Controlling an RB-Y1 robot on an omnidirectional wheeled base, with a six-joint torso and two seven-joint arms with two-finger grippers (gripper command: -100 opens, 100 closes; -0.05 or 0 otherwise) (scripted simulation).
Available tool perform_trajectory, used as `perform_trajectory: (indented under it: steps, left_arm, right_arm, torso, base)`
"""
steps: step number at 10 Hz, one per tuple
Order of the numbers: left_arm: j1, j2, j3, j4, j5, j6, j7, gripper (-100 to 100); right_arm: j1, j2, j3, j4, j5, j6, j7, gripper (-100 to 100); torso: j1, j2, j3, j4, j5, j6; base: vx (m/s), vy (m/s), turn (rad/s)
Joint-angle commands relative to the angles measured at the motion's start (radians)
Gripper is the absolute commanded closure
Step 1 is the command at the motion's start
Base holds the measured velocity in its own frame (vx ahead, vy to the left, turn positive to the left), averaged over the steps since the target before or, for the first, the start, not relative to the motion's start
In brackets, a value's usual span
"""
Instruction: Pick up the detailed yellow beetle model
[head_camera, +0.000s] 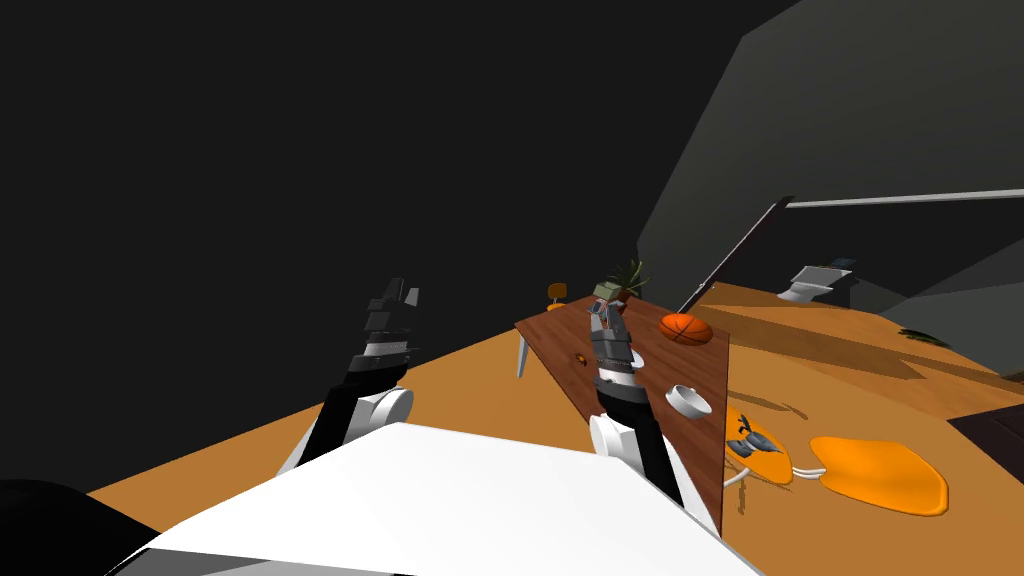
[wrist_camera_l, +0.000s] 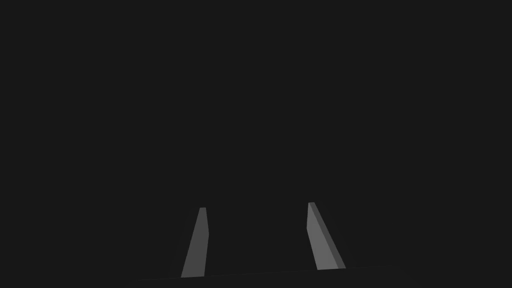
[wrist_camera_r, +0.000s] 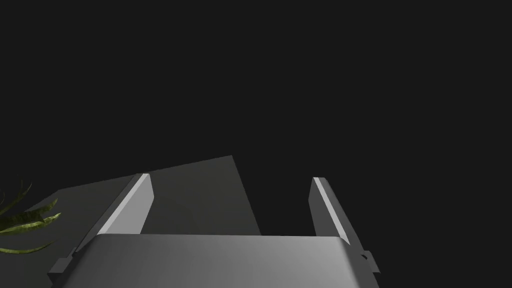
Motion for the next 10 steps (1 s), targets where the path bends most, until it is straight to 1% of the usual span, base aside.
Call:
perform_trajectory:
  steps: [1,3,4,5,6,7,8,9,10]
  left_arm:
    - [0.000,0.000,0.000,0.000,0.000,0.000,0.000,0]
    - [0.000,0.000,0.000,0.000,0.000,0.000,0.000,0]
    - [0.000,0.000,0.000,0.000,0.000,0.000,0.000,0]
    - [0.000,0.000,0.000,0.000,0.000,0.000,0.000,0]
    - [0.000,0.000,0.000,0.000,0.000,0.000,0.000,0]
    - [0.000,0.000,0.000,0.000,0.000,0.000,0.000,0]
    - [0.000,0.000,0.000,0.000,0.000,0.000,0.000,0]
    - [0.000,0.000,0.000,0.000,0.000,0.000,0.000,0]
    - [0.000,0.000,0.000,0.000,0.000,0.000,0.000,0]
  right_arm:
    - [-0.010,-0.016,0.004,0.031,0.011,-0.008,0.002,-100]
    - [-0.039,-0.069,0.017,0.094,0.051,-0.012,0.008,-100]
    - [-0.039,-0.069,0.017,0.111,0.051,-0.012,0.008,-100]
    - [-0.058,-0.098,0.023,0.147,0.073,-0.013,0.011,-100]
    - [-0.058,-0.098,0.023,0.156,0.073,-0.013,0.011,-100]
    - [-0.078,-0.128,0.031,0.196,0.095,-0.014,0.015,-100]
    - [-0.078,-0.128,0.031,0.205,0.095,-0.014,0.015,-100]
    - [-0.101,-0.159,0.038,0.241,0.119,-0.015,0.019,-100]
    - [-0.101,-0.159,0.038,0.256,0.119,-0.015,0.019,-100]
  torso:
    - [0.000,0.000,0.000,0.000,0.000,0.000]
    - [0.000,-0.004,-0.002,-0.001,0.000,0.000]
    - [0.001,-0.003,-0.002,-0.001,0.000,0.000]
    - [0.000,-0.004,-0.002,-0.001,0.000,0.000]
    - [-0.001,-0.004,-0.002,-0.001,0.000,0.000]
    - [-0.001,-0.006,-0.003,-0.001,0.000,0.000]
    - [-0.002,-0.006,-0.003,-0.001,0.000,0.000]
    - [-0.002,-0.006,-0.003,-0.001,0.000,0.000]
    - [-0.002,-0.006,-0.003,-0.001,0.000,0.000]
  base:
    - [-0.092,0.038,0.013]
    - [-0.087,0.055,0.037]
    - [-0.078,0.049,0.013]
    - [-0.079,0.039,0.028]
    - [-0.051,0.026,0.017]
    - [-0.053,0.028,0.030]
    - [-0.054,0.022,0.017]
    - [-0.063,0.027,0.033]
    - [-0.054,0.022,0.018]
